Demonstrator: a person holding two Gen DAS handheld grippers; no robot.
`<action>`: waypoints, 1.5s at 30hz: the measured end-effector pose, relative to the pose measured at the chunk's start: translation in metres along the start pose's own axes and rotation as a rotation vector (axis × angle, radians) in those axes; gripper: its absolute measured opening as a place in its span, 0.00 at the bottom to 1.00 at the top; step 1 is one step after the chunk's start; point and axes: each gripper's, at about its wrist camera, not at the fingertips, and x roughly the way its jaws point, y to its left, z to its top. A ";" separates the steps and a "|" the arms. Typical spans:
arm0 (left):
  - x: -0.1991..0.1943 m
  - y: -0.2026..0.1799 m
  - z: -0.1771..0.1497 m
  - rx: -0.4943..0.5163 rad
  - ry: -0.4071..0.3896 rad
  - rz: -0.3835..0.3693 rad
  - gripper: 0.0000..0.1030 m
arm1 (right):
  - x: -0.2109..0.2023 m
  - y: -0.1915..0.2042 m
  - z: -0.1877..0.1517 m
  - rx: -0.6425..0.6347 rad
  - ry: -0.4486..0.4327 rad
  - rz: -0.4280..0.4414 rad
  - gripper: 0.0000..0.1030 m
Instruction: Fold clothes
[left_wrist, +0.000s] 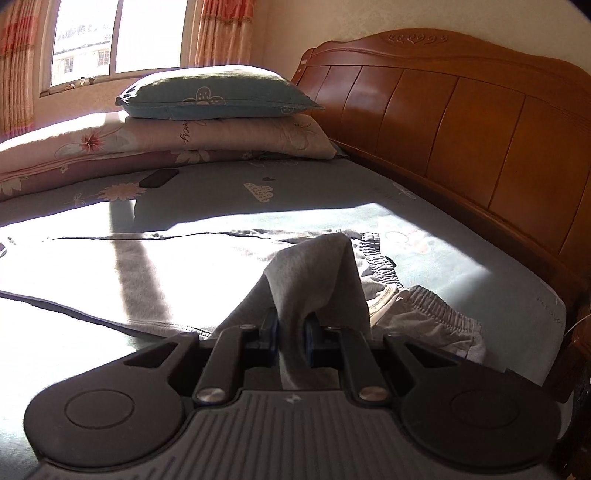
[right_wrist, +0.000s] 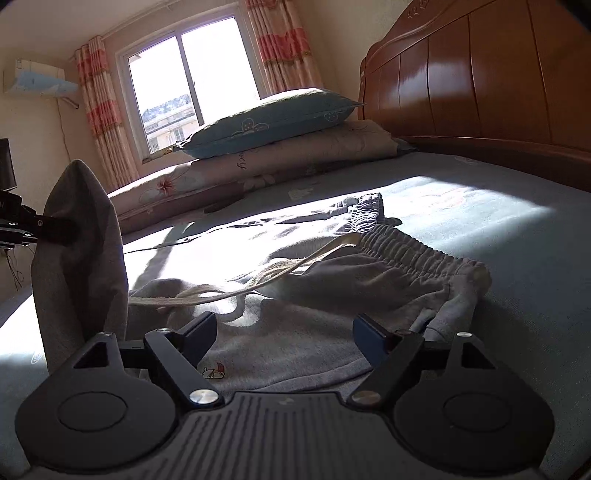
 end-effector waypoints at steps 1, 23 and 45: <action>0.007 -0.005 0.007 0.017 0.002 -0.004 0.11 | 0.000 -0.002 0.000 0.007 -0.002 -0.008 0.82; 0.098 -0.014 0.010 0.097 0.192 0.007 0.44 | 0.025 -0.032 0.005 0.200 0.045 -0.014 0.82; 0.011 0.092 -0.159 -0.970 0.197 -0.385 0.69 | 0.023 -0.030 -0.002 0.198 0.062 -0.010 0.84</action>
